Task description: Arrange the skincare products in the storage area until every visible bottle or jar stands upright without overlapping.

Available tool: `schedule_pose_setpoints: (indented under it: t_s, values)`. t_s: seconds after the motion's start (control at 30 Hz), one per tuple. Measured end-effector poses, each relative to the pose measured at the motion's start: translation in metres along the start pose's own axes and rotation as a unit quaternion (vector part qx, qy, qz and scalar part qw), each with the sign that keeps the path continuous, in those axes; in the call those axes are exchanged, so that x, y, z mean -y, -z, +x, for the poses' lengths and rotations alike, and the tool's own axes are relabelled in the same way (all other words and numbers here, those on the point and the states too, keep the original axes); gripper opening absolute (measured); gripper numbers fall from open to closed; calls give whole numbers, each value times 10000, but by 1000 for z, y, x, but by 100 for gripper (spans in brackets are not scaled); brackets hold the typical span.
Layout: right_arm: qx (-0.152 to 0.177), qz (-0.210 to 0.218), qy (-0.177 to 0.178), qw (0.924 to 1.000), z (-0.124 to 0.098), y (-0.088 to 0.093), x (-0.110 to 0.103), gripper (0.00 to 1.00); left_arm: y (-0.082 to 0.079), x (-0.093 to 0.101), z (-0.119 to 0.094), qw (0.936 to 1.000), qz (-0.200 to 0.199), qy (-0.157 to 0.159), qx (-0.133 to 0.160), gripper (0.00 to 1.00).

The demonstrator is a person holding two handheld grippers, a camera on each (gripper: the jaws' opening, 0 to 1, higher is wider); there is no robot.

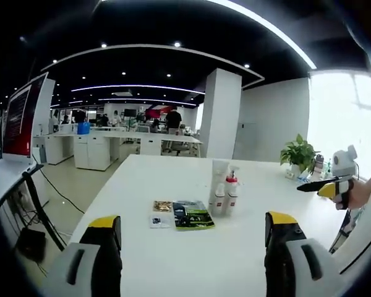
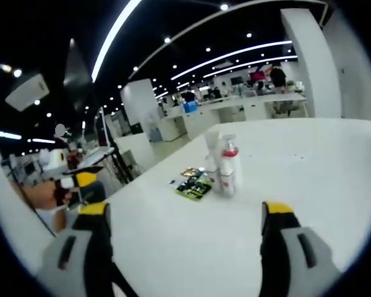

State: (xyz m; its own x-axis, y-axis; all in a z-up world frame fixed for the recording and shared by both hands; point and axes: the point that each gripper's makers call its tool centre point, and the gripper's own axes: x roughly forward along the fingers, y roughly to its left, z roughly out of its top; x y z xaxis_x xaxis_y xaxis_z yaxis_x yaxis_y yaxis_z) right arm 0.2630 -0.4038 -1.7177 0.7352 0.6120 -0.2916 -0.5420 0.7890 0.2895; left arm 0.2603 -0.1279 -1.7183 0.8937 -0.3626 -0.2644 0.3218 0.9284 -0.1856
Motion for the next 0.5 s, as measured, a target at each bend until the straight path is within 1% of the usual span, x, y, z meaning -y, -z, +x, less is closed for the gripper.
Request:
schedule_pose_setpoints:
  t_s: [0.17,0.27,0.5]
  values:
    - [-7,76,48,10000,-1,4,3,99,-6,2,4,9999,19,66,99,100]
    - [-6,90,35,10000,-2,4,1,99,-5,1,6,10000,63,37,68,100]
    - [30,118,64,9999,-4,4,3,99,-7,5,11,9998,128,97,75,100]
